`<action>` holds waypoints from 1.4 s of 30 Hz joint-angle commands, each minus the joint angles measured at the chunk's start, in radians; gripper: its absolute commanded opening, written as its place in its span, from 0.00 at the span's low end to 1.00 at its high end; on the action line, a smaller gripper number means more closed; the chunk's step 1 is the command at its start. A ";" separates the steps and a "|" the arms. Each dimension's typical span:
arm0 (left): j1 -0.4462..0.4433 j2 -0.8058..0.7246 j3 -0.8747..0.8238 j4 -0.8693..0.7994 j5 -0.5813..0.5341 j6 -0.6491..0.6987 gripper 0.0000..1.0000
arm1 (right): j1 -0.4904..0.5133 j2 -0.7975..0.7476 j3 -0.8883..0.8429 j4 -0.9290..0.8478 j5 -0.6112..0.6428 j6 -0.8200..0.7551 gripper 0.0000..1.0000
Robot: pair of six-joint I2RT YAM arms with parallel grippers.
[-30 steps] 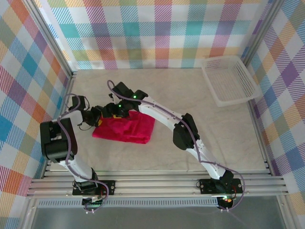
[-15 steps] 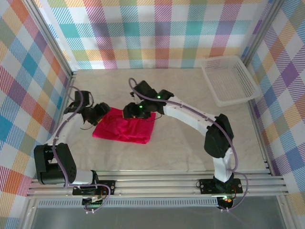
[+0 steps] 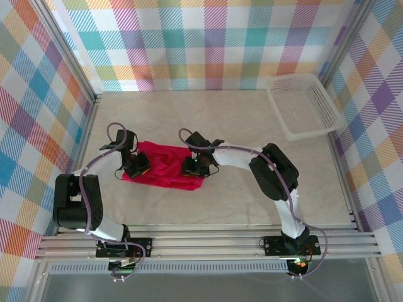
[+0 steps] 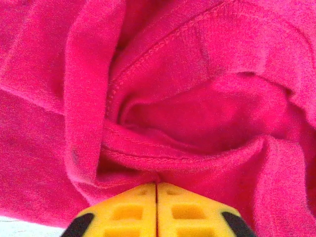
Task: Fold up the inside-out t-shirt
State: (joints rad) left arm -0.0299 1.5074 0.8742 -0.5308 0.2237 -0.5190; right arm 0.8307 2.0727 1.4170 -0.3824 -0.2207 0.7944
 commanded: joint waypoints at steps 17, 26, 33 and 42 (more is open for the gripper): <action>0.243 -0.261 -0.098 -0.065 -0.087 -0.051 0.48 | 0.042 -0.111 -0.098 -0.027 -0.033 -0.056 0.46; 0.100 -0.119 0.165 -0.041 0.068 0.042 0.47 | 0.062 -0.248 -0.042 -0.107 -0.007 -0.107 0.44; 0.067 0.126 0.252 0.010 0.129 0.045 0.32 | 0.051 -0.229 -0.092 -0.071 -0.008 -0.088 0.38; 0.065 0.244 0.287 0.055 0.155 0.031 0.32 | 0.050 -0.205 -0.108 -0.053 -0.015 -0.087 0.39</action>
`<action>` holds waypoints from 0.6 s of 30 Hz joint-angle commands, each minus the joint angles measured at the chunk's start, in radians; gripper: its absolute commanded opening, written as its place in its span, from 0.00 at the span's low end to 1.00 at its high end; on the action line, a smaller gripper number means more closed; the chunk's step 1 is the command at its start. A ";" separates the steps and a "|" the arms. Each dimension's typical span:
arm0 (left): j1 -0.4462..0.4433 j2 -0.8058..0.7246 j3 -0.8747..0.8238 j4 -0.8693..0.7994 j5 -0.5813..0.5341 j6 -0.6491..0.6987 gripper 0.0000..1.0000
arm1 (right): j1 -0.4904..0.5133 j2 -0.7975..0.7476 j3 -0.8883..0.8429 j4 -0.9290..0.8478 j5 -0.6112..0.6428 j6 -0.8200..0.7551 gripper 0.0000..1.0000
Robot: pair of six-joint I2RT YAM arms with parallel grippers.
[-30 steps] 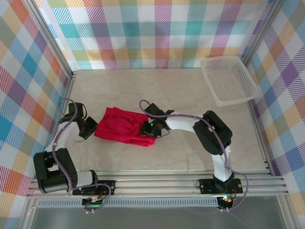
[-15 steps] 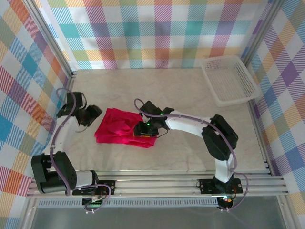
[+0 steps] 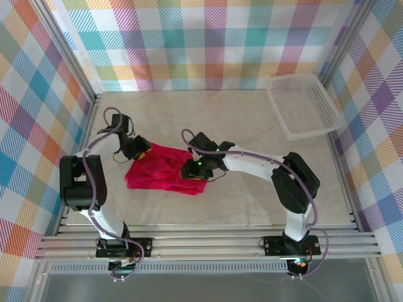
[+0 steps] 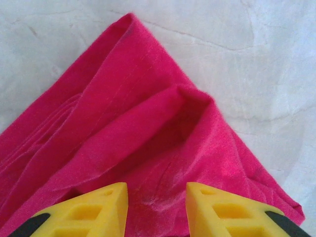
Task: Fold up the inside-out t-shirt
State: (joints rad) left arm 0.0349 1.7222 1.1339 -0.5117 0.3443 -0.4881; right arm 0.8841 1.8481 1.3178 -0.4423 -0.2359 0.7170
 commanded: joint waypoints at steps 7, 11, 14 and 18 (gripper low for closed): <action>0.002 0.088 0.099 -0.002 0.036 -0.014 0.00 | -0.004 0.081 -0.078 0.085 0.012 0.041 0.38; 0.043 0.078 0.218 -0.144 -0.042 0.000 0.00 | -0.001 0.129 -0.135 0.082 0.016 0.075 0.35; 0.099 0.070 0.260 -0.206 -0.084 0.008 0.00 | -0.002 0.129 -0.201 0.088 0.028 0.107 0.34; 0.142 0.082 0.261 -0.228 -0.117 0.018 0.00 | -0.002 0.114 -0.264 0.105 0.034 0.121 0.34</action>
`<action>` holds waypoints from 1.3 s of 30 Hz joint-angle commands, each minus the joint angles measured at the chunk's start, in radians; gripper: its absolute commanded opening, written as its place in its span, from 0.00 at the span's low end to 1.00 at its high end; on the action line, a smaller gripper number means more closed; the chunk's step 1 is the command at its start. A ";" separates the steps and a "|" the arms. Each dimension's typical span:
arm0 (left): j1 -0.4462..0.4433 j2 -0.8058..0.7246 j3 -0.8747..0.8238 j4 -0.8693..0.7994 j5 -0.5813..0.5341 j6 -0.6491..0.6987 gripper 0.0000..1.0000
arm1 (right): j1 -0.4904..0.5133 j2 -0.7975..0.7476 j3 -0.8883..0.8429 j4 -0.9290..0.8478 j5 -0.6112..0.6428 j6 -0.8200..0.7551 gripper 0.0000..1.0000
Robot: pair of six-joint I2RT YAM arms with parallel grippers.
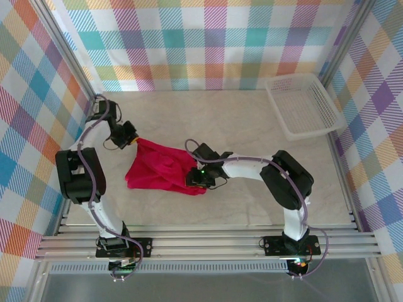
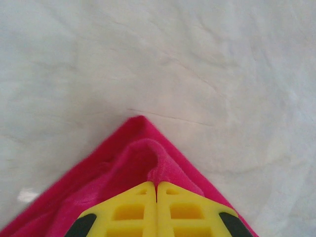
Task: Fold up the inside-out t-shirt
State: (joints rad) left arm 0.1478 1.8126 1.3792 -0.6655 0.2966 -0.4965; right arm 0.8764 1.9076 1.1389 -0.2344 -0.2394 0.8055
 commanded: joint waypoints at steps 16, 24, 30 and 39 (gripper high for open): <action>-0.064 -0.381 -0.275 -0.082 -0.091 0.054 0.45 | 0.029 0.002 0.120 -0.166 0.002 -0.026 0.38; -0.137 -0.424 -0.484 -0.035 -0.036 0.046 0.23 | 0.026 0.013 0.155 -0.191 0.012 -0.043 0.38; -0.145 -0.342 -0.500 0.057 -0.042 0.014 0.22 | 0.026 0.010 0.144 -0.186 0.008 -0.038 0.38; -0.180 -0.226 -0.431 0.135 -0.090 -0.031 0.26 | 0.026 0.010 0.138 -0.184 -0.004 -0.043 0.39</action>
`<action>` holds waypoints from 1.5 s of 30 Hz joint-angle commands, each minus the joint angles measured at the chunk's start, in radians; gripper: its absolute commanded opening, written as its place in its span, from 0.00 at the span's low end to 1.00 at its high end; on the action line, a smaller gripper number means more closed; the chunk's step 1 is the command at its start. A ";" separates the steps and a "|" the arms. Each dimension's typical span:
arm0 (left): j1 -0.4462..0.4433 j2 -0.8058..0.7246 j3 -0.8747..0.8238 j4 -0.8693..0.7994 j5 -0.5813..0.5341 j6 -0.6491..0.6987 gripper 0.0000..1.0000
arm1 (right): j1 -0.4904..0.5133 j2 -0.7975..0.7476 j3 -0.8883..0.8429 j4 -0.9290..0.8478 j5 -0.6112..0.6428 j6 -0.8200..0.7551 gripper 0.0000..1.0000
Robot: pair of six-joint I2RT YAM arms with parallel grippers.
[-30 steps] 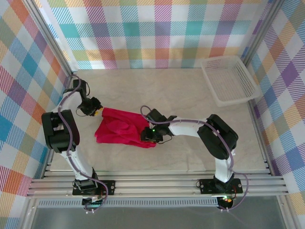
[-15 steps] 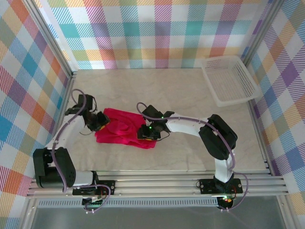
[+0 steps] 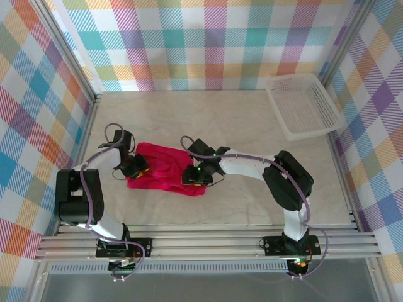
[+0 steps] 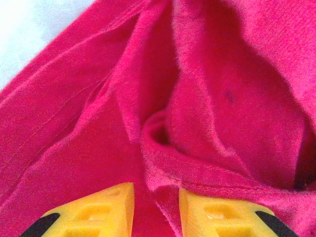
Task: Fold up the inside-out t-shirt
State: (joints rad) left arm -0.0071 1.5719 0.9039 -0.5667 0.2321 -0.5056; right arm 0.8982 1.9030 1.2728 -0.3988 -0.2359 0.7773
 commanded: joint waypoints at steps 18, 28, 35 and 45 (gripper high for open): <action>-0.042 -0.107 0.222 -0.234 -0.209 0.071 0.00 | -0.001 0.058 -0.101 -0.029 0.056 0.030 0.39; -0.038 -0.267 -0.007 -0.289 -0.232 0.026 0.00 | -0.002 0.113 -0.105 -0.021 0.046 0.044 0.38; -0.040 -0.298 -0.062 -0.294 -0.298 -0.033 0.24 | -0.002 0.114 -0.098 -0.026 0.046 0.032 0.38; -0.099 -0.336 0.157 -0.205 -0.014 0.048 0.54 | -0.002 0.120 -0.067 -0.027 0.034 0.027 0.38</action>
State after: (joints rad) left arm -0.0704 1.1820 1.0088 -0.7769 0.0944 -0.4881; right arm 0.8959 1.9465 1.2297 -0.3359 -0.2325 0.8074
